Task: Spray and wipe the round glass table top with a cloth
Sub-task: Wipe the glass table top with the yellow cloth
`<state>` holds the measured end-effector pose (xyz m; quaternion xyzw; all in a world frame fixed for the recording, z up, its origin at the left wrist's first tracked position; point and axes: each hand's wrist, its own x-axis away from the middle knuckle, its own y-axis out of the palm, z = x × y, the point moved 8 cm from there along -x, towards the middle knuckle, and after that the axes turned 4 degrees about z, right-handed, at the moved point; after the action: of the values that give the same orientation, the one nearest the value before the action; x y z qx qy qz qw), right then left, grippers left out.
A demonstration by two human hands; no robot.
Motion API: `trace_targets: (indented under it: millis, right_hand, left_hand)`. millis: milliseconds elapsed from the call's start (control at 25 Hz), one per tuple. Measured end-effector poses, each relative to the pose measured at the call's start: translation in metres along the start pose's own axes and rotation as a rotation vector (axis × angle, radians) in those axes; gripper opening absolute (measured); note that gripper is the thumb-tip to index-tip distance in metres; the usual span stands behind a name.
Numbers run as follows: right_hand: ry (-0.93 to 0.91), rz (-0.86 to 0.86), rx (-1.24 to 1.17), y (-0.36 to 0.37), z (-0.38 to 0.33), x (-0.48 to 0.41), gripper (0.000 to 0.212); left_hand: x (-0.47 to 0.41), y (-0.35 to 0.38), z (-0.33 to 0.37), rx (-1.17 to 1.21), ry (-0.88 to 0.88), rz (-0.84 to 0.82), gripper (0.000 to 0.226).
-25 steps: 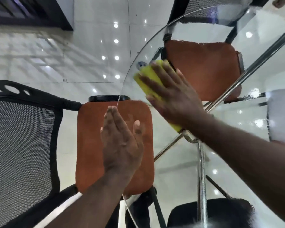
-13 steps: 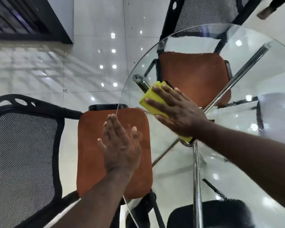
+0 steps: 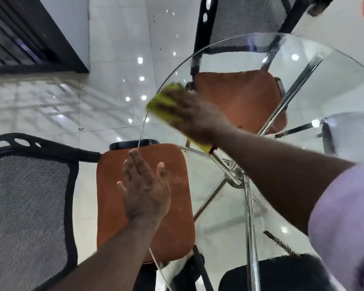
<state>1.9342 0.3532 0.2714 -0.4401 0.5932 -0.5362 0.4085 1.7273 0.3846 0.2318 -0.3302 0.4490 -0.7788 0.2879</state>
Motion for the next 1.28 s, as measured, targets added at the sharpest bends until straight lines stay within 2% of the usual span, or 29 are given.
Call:
trace_targets:
  millis: [80, 120, 160, 200, 240, 360, 400, 440, 480, 560, 600, 640, 680, 760, 840, 880, 920, 1000, 1040, 1080, 1120, 1200, 1280]
  right_hand:
    - [0.511, 0.073, -0.028, -0.008, 0.074, 0.019, 0.063]
    - [0.759, 0.127, -0.106, -0.006, 0.086, 0.045, 0.063]
    - [0.925, 0.167, -0.184, -0.002, 0.077, 0.074, 0.063]
    - [0.898, 0.181, -0.178, 0.001, 0.050, 0.096, 0.063]
    - [0.745, 0.161, -0.127, 0.003, 0.016, 0.115, 0.063]
    - [0.044, -0.010, -0.077, 0.011, -0.033, 0.154, 0.061]
    - [-0.087, -0.047, -0.060, 0.013, -0.022, 0.155, 0.059]
    - [-0.069, -0.050, -0.049, 0.015, 0.003, 0.152, 0.057]
    - [0.090, 0.004, -0.036, 0.010, 0.035, 0.145, 0.057]
    - [0.659, 0.155, -0.079, -0.001, 0.081, 0.150, 0.061]
    - [0.921, 0.193, -0.114, 0.001, 0.075, 0.165, 0.064]
    - [1.048, 0.217, -0.131, 0.004, 0.052, 0.180, 0.066]
    - [1.030, 0.219, -0.113, 0.003, 0.018, 0.193, 0.066]
    - [0.713, 0.180, -0.064, 0.008, -0.039, 0.215, 0.062]
    - [0.443, 0.123, -0.007, 0.012, -0.043, 0.239, 0.060]
    - [0.452, 0.119, 0.039, 0.017, -0.025, 0.248, 0.059]
    - [0.597, 0.164, 0.073, 0.017, 0.003, 0.260, 0.059]
    - [1.110, 0.302, 0.058, 0.007, 0.029, 0.282, 0.062]
    - [1.383, 0.338, 0.019, 0.007, 0.013, 0.294, 0.066]
    - [1.551, 0.359, -0.037, 0.010, -0.016, 0.299, 0.067]
    - [1.547, 0.317, -0.069, 0.011, -0.052, 0.295, 0.067]
    - [1.170, 0.230, -0.084, 0.012, -0.111, 0.279, 0.066]
    - [0.798, 0.129, -0.034, 0.018, -0.133, 0.285, 0.064]
  left_hand:
    - [0.000, -0.002, 0.001, -0.002, 0.004, 0.040, 0.082]
    - [0.001, -0.004, 0.001, 0.000, 0.001, 0.048, 0.082]
    - [0.001, -0.004, 0.001, 0.000, -0.003, 0.044, 0.081]
    - [0.001, -0.004, 0.001, -0.005, -0.005, 0.045, 0.081]
    - [0.002, -0.005, 0.003, -0.012, -0.007, 0.052, 0.080]
    - [0.004, -0.009, 0.004, -0.010, -0.011, 0.061, 0.079]
    - [0.003, -0.007, 0.002, -0.014, -0.012, 0.065, 0.079]
    - [0.003, -0.004, 0.002, -0.023, -0.012, 0.068, 0.079]
    - [0.003, -0.002, 0.003, -0.036, -0.008, 0.078, 0.079]
    - [0.001, -0.005, 0.004, -0.056, 0.003, 0.110, 0.079]
    - [0.002, -0.007, 0.005, -0.057, 0.014, 0.115, 0.080]
    - [0.002, -0.009, 0.009, -0.048, 0.031, 0.104, 0.082]
    - [0.004, -0.009, 0.010, -0.036, 0.041, 0.085, 0.085]
    - [0.006, -0.008, 0.010, -0.021, 0.043, 0.071, 0.087]
    - [0.007, -0.006, 0.009, -0.013, 0.039, 0.052, 0.086]
    - [0.007, -0.006, 0.009, -0.008, 0.035, 0.044, 0.086]
    - [0.007, -0.005, 0.010, -0.009, 0.035, 0.043, 0.085]
    - [0.007, -0.013, 0.006, -0.042, 0.047, 0.070, 0.084]
    - [0.011, -0.016, 0.008, -0.056, 0.075, 0.058, 0.084]
    - [0.015, -0.021, 0.014, -0.058, 0.109, 0.034, 0.084]
    - [0.018, -0.025, 0.016, -0.053, 0.120, 0.018, 0.085]
    - [0.015, -0.021, 0.010, 0.034, 0.095, 0.024, 0.088]
    - [0.007, -0.009, 0.001, 0.135, 0.089, 0.010, 0.092]
